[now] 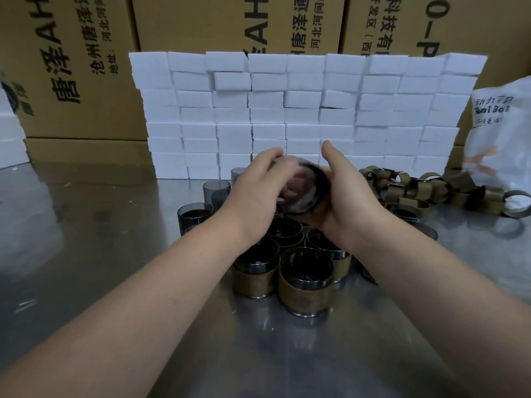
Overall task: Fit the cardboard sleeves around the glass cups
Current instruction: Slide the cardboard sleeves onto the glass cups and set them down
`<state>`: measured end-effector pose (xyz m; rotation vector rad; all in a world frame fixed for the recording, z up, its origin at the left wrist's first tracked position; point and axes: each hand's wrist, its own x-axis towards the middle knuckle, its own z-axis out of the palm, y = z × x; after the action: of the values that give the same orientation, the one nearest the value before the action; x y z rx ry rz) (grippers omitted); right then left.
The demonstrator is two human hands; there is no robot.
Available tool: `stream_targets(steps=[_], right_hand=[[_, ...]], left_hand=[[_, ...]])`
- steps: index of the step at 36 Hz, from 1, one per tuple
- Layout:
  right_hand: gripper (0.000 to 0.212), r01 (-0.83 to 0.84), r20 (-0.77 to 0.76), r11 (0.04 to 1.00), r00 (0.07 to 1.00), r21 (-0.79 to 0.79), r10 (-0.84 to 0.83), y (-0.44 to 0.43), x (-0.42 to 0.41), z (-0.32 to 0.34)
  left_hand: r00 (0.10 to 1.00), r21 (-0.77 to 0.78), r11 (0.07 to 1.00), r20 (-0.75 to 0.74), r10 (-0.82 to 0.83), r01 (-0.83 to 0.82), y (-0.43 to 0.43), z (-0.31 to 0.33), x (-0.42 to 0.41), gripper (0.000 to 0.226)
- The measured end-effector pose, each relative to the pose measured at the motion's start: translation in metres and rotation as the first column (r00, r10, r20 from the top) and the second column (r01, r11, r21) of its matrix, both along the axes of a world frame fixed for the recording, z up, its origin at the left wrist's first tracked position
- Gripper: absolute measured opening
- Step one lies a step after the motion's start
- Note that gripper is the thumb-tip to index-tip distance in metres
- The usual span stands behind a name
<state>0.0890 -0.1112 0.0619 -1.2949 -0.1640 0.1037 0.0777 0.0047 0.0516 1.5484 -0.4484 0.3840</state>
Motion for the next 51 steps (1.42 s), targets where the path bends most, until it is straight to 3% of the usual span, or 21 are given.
stream_targets(steps=[3,6,9,11,17,27,35,41,45,51], right_hand=[[0.054,-0.041,0.017,0.998,0.999,0.047,0.040,0.000,-0.002,0.000],[0.036,0.007,0.071,0.998,0.997,0.069,-0.012,0.001,-0.002,-0.001],[0.029,-0.006,0.152,0.999,0.988,0.050,-0.002,0.004,-0.002,-0.003],[0.025,-0.009,0.174,0.999,0.985,0.043,0.002,0.005,0.000,-0.005],[0.040,-0.063,0.117,0.992,0.992,0.113,0.050,0.002,0.001,-0.005],[0.036,0.053,0.173,0.981,0.981,0.184,-0.086,0.013,-0.006,-0.007],[0.038,0.141,0.273,0.986,0.949,0.090,-0.161,0.017,-0.013,-0.007],[0.053,0.126,0.300,0.989,0.943,0.083,-0.146,0.017,-0.014,-0.008],[0.047,0.156,0.304,0.986,0.938,0.051,-0.164,0.016,-0.014,-0.008],[0.042,0.238,0.307,0.971,0.923,0.017,-0.232,0.016,-0.015,-0.007]], left_hand=[[0.997,0.028,0.996,0.010,-0.082,0.082,-0.003,-0.001,-0.001,0.048],[0.982,-0.106,0.981,-0.083,-0.172,0.163,-0.002,0.000,0.000,0.041],[0.980,-0.195,0.971,-0.122,-0.160,0.134,-0.002,0.002,-0.002,0.025],[0.983,-0.217,0.971,-0.129,-0.131,0.101,-0.003,0.003,-0.005,0.026],[0.989,-0.269,0.958,-0.081,-0.121,0.095,-0.009,0.001,-0.005,0.024],[0.971,-0.360,0.916,-0.088,-0.223,0.178,-0.011,0.000,-0.010,0.038],[0.962,-0.388,0.911,-0.165,-0.219,0.141,-0.012,0.004,-0.011,0.045],[0.955,-0.455,0.881,-0.182,-0.232,0.127,-0.014,0.004,-0.010,0.049],[0.960,-0.446,0.884,-0.160,-0.231,0.138,-0.016,0.004,-0.010,0.062],[0.973,-0.386,0.920,-0.176,-0.147,0.069,-0.015,0.004,-0.009,0.054]])
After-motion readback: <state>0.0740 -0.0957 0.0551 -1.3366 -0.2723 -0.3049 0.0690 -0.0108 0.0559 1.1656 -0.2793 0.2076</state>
